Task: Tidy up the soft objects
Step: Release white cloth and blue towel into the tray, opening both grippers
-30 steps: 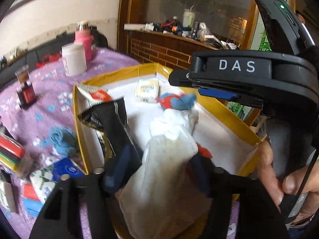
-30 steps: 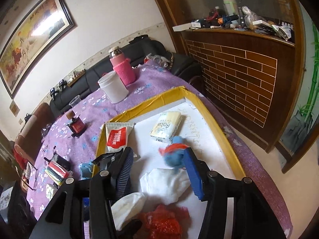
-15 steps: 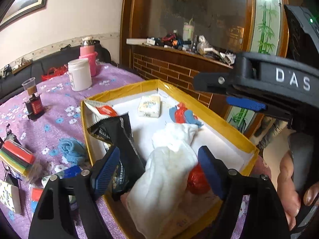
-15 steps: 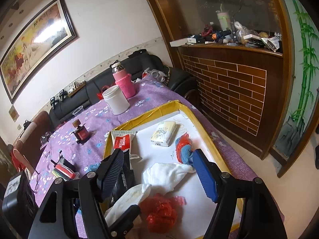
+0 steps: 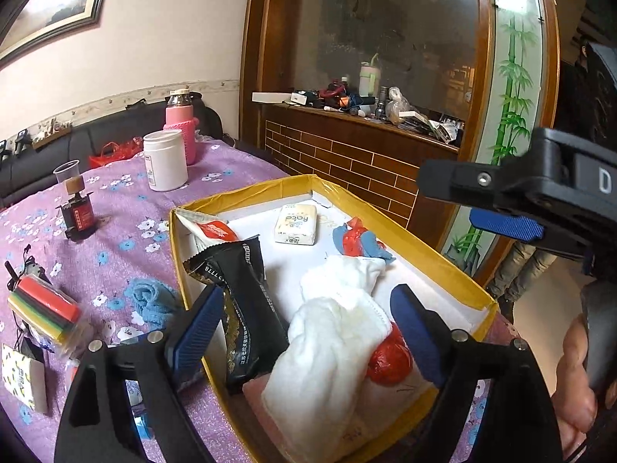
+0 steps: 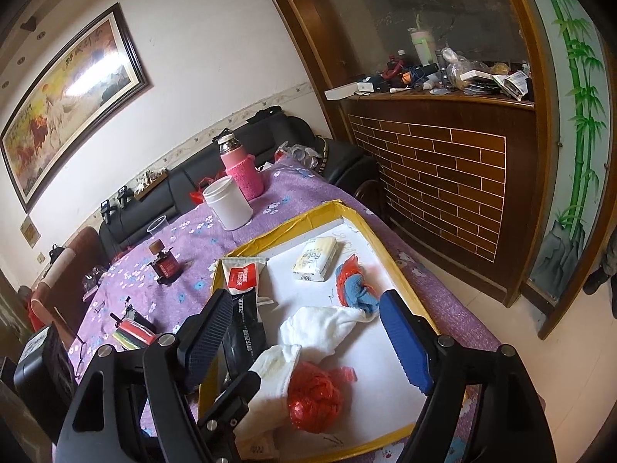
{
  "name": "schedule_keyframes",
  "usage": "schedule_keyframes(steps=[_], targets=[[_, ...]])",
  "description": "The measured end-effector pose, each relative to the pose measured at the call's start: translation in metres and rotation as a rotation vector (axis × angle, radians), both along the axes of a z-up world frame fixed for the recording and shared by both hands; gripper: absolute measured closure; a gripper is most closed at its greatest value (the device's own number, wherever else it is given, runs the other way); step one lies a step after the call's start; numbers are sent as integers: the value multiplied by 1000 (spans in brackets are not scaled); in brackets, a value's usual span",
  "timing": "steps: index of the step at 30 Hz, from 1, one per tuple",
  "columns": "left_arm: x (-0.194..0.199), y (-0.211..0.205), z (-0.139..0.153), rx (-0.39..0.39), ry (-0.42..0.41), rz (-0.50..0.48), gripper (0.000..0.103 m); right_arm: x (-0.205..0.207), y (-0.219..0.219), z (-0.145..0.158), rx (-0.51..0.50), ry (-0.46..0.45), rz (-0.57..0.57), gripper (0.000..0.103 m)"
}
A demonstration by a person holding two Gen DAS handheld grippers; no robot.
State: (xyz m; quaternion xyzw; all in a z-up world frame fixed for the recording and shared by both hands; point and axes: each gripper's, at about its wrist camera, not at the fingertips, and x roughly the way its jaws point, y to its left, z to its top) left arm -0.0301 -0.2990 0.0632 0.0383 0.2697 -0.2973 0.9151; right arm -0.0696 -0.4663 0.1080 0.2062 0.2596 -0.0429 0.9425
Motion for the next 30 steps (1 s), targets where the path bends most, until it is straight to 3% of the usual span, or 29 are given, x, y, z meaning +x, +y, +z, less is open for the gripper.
schedule_keyframes(steps=[6,13,23,30], targets=[[-1,4,3,-20,-1,10,16,-11,-2,-1,18,-14,-1,20],[5,8,6,-37,57,11,16,-23,-9,-5,45,-21,-6,20],[-11,14,21,26,117,-17,16,-30,-10,-6,63,-26,-10,19],[-31,34,27,35,111,-44,16,-26,5,-11,63,-13,25,19]])
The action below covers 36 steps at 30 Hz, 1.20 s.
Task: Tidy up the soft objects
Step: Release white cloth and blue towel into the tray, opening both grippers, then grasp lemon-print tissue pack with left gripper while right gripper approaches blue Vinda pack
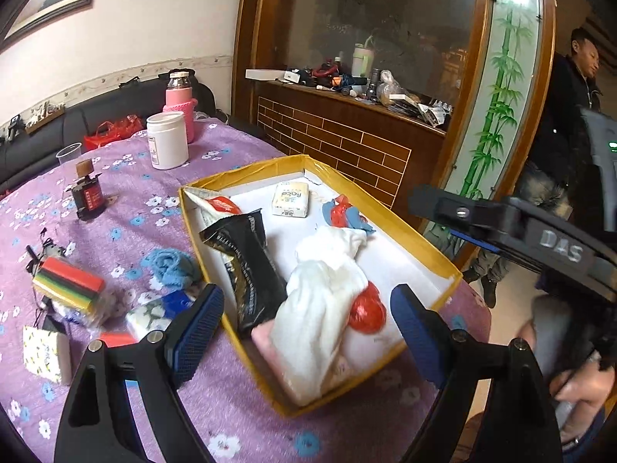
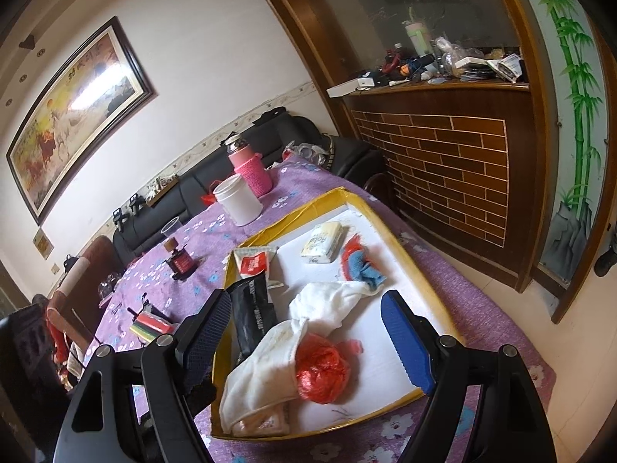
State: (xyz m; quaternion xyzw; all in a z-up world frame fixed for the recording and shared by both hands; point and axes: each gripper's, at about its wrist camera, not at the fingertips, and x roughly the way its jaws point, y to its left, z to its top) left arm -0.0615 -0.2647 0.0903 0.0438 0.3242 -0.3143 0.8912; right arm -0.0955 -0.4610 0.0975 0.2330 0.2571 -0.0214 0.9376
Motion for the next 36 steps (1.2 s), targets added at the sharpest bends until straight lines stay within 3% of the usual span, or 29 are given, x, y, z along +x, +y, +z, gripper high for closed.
schedule_keyframes(steps=[12,18,26,33,36], targets=[[1,80,2,-52,35,117,16,23,59,-18,-45,32,162,19],[3,144,-1,-57,38,247,16,31,115,-36,-110,43,333,19],[16,222,-29,-54,142,426,16,37,189,-57,-191,44,561,19],[43,245,-44,-41,227,536,16,40,227,-85,-259,82,666,19],[63,234,-54,21,275,503,16,36,230,-83,-277,49,678,19]])
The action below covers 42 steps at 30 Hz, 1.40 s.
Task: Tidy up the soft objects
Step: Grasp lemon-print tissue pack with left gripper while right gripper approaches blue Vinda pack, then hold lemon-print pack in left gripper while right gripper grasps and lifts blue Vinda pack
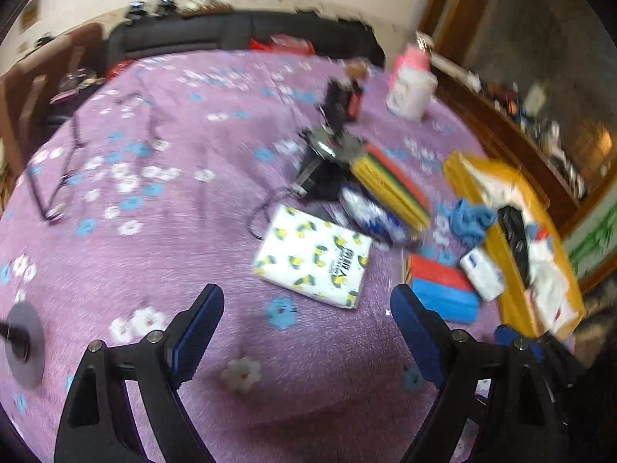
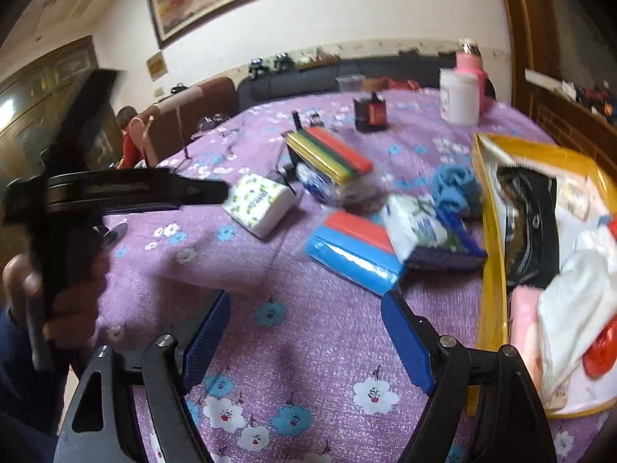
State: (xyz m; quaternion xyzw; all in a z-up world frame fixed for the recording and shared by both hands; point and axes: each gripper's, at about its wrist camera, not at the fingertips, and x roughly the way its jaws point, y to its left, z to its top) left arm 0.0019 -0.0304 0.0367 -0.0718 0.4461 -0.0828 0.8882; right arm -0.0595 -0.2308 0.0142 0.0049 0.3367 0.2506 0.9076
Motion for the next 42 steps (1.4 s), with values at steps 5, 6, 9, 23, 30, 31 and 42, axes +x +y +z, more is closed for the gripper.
schedule_keyframes(steps=[5,6,9,23,30,31,42], targets=[[21,-21,-15,94,24,-24,16,7,-7,-4,40,44,-8,19],[26,-23,-19,106,31,-18,16,7,-8,-4,45,44,-4,19],[36,-23,-25,103,28,-9,17,7,-4,-3,28,47,-6,19],[28,-3,-11,56,-66,39,24,48,-20,43,-100,21,-192,19],[25,-2,-9,38,-72,25,24,79,5,20,-325,80,-167,33],[24,-3,-9,40,-75,22,24,83,5,16,-348,88,-176,55],[23,-1,-9,33,-69,29,24,14,31,25,-298,8,88,78]])
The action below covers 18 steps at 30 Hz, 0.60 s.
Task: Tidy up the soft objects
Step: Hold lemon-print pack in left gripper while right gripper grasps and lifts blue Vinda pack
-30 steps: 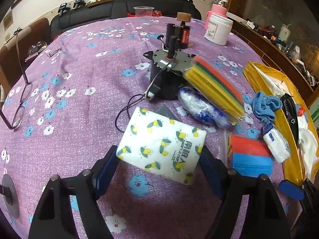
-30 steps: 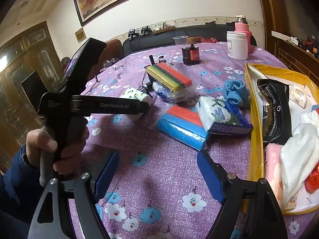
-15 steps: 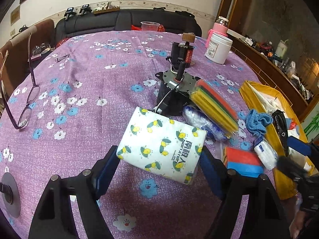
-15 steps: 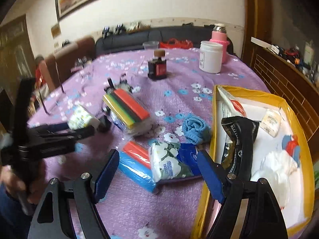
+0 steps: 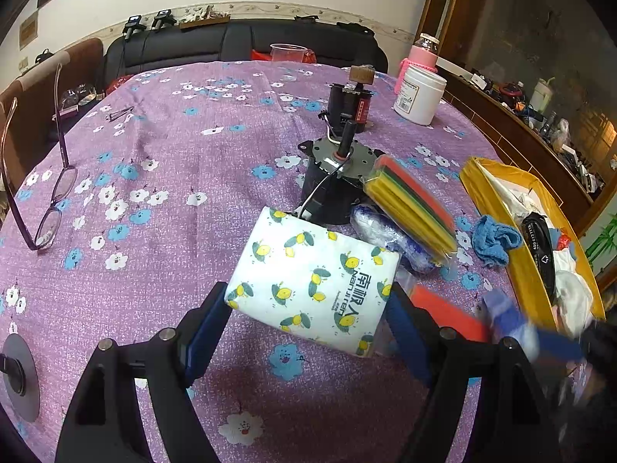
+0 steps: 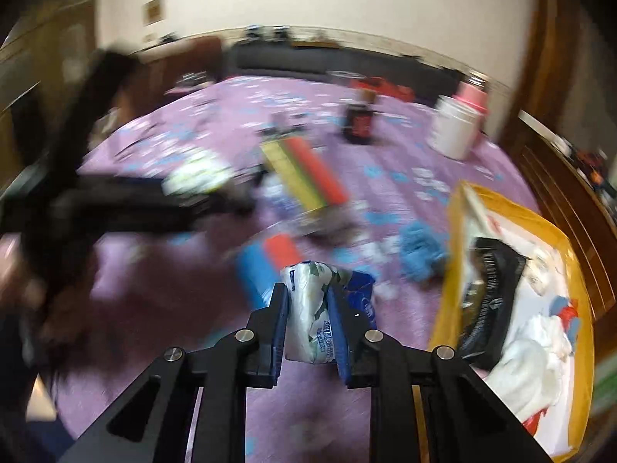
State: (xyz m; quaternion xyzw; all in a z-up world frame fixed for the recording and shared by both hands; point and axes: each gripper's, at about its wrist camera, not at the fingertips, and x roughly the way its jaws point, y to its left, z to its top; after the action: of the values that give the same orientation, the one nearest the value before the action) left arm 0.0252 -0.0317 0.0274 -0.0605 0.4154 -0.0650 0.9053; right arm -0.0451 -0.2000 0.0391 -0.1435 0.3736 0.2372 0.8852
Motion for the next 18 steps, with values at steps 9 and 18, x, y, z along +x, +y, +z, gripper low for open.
schedule_keyframes(steps=[9,18], targets=[[1,1,0,-2,1,3,24,-16,-19,7,74,-29,-35,19],[1,0,-1,1,3,-8,24,18,-13,-17,-59,130,129,18]])
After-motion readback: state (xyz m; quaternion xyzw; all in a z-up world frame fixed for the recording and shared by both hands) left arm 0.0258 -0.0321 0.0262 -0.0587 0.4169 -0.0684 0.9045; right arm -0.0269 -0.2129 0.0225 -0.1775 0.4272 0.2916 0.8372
